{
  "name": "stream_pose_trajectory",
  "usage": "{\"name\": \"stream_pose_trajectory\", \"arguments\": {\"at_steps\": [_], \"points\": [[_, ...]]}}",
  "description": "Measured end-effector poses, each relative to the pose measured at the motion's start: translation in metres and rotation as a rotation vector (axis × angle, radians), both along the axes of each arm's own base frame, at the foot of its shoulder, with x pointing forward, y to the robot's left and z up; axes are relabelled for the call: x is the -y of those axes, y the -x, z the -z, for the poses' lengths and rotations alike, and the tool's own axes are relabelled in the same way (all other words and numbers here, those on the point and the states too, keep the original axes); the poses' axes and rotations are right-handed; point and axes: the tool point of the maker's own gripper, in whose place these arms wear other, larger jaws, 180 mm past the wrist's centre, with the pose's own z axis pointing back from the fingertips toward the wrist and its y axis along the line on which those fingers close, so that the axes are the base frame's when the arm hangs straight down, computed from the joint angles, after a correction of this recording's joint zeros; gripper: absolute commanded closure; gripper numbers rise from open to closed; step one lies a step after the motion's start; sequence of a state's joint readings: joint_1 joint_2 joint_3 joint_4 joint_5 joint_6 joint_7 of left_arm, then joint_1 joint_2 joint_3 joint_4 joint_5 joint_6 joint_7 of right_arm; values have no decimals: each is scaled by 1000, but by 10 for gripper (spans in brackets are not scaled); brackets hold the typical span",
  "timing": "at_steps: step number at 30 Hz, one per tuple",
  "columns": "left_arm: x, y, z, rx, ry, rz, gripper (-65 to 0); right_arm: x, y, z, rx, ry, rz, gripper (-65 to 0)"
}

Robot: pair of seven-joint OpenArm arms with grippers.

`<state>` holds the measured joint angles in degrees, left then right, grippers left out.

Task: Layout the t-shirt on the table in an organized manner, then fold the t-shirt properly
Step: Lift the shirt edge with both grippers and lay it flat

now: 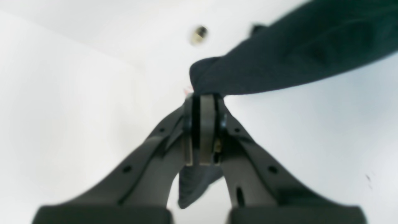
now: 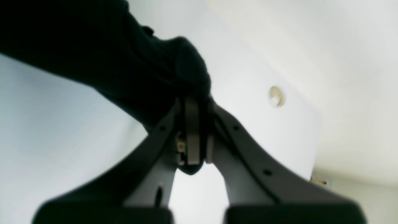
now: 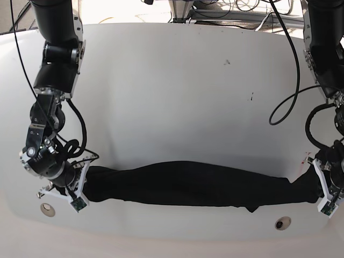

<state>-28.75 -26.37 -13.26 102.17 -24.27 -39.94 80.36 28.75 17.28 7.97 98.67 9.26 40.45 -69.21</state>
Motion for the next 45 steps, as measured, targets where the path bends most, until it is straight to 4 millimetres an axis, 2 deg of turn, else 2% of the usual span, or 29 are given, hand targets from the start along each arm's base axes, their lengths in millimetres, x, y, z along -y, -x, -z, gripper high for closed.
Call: {"name": "stream_pose_trajectory", "arguments": {"at_steps": [5, 11, 15, 18, 20, 21, 22, 23, 26, 27, 31, 33, 38, 40, 45], "points": [[-10, 50, 73, -183, -7, -40, -10, 4, 49, 60, -131, -13, 57, 0], [-23, 108, 136, -367, 10, -87, -10, -8, 87, 96, -204, -55, 56, -2], [-30, 136, 157, -441, 7, -112, -11, -11, 114, 124, -284, -62, 57, -8], [-32, 151, 169, -487, 1, -115, -11, -11, 130, 139, -330, -63, 59, -49], [-31, 160, 176, -514, 1, -115, -13, -12, 137, 145, -350, -65, 58, -141], [-31, 165, 179, -526, 4, -112, -13, -13, 139, 147, -351, -70, 54, -163], [-30, 167, 181, -533, 5, -111, -21, -14, 143, 150, -359, -70, 53, -224], [-30, 170, 183, -542, 6, -110, -33, -14, 145, 152, -364, -73, 51, -258], [-30, 174, 185, -555, 1, -111, -124, -15, 152, 157, -371, -77, 49, -388], [-31, 175, 186, -557, 0, -112, -179, -15, 153, 159, -372, -79, 47, -442], [-32, 174, 185, -556, -4, -113, -335, -14, 154, 159, -370, -78, 44, -566], [-31, 173, 185, -550, -2, -111, -367, -9, 151, 156, -359, -81, 59, -598], [-31, 172, 184, -546, -2, -111, -353, 5, 144, 138, -303, -62, 98, -607], [-31, 171, 183, -542, -2, -111, -353, 7, 136, 131, -283, -61, 102, -607], [-31, 161, 176, -514, -1, -110, -353, 1, 101, 106, -193, -99, 91, -607]]}}
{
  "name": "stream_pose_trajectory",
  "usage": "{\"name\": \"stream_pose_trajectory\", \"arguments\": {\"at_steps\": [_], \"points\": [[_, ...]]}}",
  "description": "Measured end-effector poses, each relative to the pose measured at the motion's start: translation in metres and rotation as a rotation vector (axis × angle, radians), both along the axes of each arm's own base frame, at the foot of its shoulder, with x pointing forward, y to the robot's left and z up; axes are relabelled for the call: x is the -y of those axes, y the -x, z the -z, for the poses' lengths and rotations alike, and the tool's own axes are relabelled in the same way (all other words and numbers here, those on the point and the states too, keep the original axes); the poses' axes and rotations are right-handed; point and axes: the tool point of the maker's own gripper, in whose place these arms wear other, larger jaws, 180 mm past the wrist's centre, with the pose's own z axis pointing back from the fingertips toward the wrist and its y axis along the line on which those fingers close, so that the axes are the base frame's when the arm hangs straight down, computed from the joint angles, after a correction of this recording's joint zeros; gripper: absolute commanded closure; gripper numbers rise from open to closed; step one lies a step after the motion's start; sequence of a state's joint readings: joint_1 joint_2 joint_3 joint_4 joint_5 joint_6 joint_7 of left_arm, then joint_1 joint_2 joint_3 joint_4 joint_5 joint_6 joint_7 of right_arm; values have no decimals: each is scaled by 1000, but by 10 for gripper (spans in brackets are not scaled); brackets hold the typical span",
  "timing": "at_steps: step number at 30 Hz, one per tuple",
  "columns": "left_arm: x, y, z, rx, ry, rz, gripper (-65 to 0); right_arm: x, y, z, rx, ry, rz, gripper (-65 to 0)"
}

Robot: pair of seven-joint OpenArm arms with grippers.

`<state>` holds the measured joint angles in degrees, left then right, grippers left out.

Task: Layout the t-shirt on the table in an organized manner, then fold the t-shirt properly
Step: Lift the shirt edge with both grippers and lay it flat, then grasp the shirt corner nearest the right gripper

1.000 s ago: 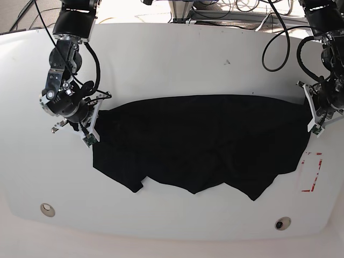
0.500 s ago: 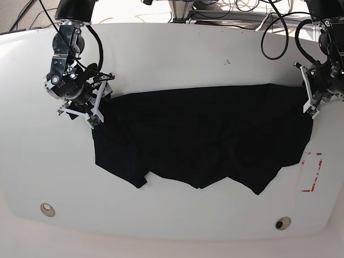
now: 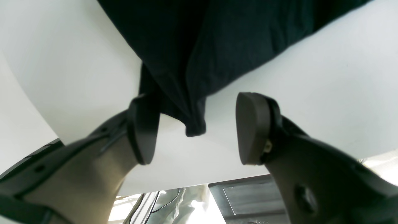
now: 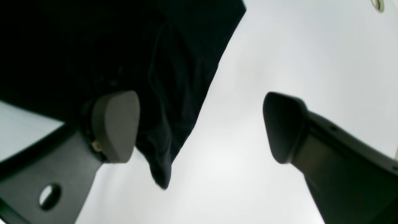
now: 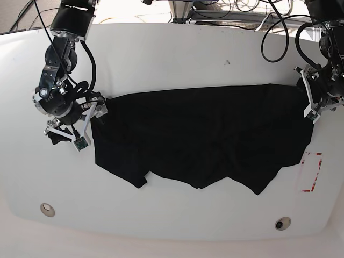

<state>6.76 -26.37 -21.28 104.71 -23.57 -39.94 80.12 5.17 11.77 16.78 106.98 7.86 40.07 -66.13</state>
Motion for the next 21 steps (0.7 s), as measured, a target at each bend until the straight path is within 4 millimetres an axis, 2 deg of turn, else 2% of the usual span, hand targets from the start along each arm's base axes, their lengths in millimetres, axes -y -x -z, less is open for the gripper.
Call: {"name": "stream_pose_trajectory", "arguments": {"at_steps": [4, 13, 17, 21], "points": [[-1, -1, -1, 3, -4, -1, -353, -4, -23, -2, 4, -45, 13, -607], [-1, -5, -4, 13, -6, 0, -353, -32, -86, 14, -66, -233, 20, -607], [1, -5, -3, 12, 0, 2, -353, -44, -101, 29, -118, -309, 11, -607], [-1, -5, -3, 11, -6, 0, -353, -54, -106, 50, -200, -361, 21, -606]]}}
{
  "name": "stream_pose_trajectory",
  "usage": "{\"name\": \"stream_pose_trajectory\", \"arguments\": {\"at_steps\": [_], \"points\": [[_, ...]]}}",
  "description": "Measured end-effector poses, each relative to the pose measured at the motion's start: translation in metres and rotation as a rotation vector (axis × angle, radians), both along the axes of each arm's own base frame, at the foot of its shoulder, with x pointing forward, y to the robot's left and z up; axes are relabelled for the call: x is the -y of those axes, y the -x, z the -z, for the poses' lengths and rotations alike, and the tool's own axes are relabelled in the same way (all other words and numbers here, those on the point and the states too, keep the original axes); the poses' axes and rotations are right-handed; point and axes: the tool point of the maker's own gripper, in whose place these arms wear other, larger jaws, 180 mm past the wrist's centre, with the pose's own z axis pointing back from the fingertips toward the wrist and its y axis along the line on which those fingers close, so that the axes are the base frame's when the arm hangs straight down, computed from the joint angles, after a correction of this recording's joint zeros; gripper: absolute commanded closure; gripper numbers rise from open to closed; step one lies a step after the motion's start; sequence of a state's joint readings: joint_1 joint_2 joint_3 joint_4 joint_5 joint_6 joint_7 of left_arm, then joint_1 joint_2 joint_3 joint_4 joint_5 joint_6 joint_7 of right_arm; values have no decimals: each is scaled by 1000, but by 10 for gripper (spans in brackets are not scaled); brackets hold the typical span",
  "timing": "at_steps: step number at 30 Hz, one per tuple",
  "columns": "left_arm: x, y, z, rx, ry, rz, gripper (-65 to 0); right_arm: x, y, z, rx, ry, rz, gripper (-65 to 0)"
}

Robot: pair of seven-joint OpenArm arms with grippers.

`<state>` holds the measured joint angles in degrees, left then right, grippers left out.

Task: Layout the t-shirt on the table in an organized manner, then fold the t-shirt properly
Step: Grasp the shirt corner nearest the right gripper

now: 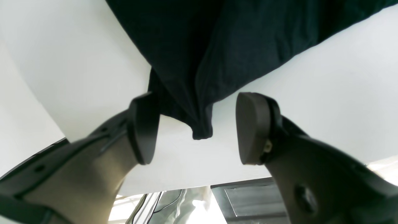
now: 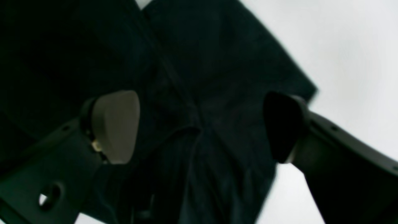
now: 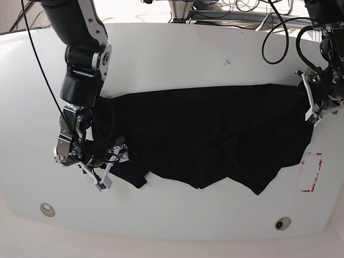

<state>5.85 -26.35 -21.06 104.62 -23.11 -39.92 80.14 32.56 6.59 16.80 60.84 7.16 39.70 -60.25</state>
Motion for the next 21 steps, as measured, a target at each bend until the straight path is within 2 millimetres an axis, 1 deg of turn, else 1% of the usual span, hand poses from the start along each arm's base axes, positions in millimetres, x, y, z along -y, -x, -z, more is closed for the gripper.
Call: {"name": "stream_pose_trajectory", "arguments": {"at_steps": [3, 5, 7, 12, 19, 21], "points": [[1, 0, 0, 0, 2, 0, -353, -10, -3, 11, -17, -63, 1, -606], [1, 0, 0, 1, 3, 0, -353, -13, -2, 18, -31, -80, 6, -606], [1, 0, 0, 0, 4, 1, -353, -16, 3, 27, -59, -88, 3, -606], [1, 0, 0, 0, 2, 0, -353, -18, 7, 33, -77, -95, 2, -606], [1, 0, 0, 1, 3, 0, -353, -36, 14, 41, -89, -125, -10, -606], [1, 0, 0, 1, 3, 0, -353, -42, 13, 40, -83, -136, -17, -606]]}}
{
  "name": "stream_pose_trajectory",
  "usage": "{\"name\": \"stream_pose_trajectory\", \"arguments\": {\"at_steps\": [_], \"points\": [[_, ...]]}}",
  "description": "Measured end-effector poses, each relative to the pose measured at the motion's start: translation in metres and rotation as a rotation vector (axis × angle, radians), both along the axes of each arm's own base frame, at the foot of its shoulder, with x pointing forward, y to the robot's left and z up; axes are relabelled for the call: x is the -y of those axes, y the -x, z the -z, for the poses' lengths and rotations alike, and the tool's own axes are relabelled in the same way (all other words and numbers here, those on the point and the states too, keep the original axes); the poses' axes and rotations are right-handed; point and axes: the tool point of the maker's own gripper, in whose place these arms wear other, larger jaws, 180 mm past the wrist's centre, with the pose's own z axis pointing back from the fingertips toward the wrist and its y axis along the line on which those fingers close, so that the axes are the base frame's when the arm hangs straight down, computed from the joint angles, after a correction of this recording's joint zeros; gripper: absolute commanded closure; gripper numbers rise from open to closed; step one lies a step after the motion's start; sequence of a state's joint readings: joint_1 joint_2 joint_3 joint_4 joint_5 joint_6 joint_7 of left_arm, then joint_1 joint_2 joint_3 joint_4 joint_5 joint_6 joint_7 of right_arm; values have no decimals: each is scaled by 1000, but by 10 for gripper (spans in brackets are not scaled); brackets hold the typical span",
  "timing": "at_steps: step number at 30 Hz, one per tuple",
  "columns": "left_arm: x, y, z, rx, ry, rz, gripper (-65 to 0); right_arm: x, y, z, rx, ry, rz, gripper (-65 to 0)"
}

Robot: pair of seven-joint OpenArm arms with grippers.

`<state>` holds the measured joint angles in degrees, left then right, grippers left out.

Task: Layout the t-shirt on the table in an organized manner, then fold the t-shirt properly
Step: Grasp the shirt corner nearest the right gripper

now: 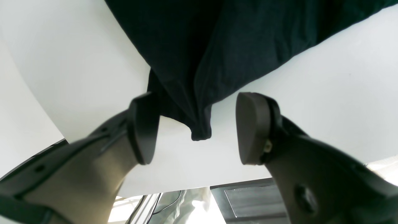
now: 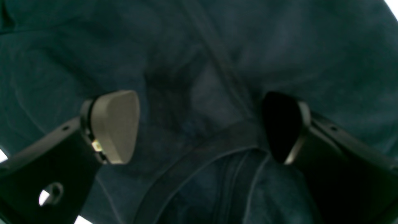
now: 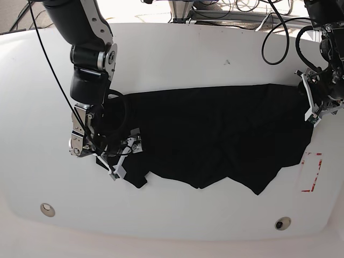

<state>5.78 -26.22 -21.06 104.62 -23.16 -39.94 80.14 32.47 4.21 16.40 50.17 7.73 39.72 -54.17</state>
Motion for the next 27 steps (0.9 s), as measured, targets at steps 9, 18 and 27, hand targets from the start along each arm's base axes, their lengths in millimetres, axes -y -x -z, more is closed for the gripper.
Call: {"name": "stream_pose_trajectory", "arguments": {"at_steps": [9, 18, 27], "points": [[1, -10, -7, 33, 5, 1, -353, -18, 2, 2, -2, 33, -74, -522], [5, -8, -4, 16, 0, 18, -353, -17, 4, 3, -10, 41, -79, -208], [14, -9, 0, 8, 16, 41, -353, -16, -6, -11, 25, 52, -80, -181]]}}
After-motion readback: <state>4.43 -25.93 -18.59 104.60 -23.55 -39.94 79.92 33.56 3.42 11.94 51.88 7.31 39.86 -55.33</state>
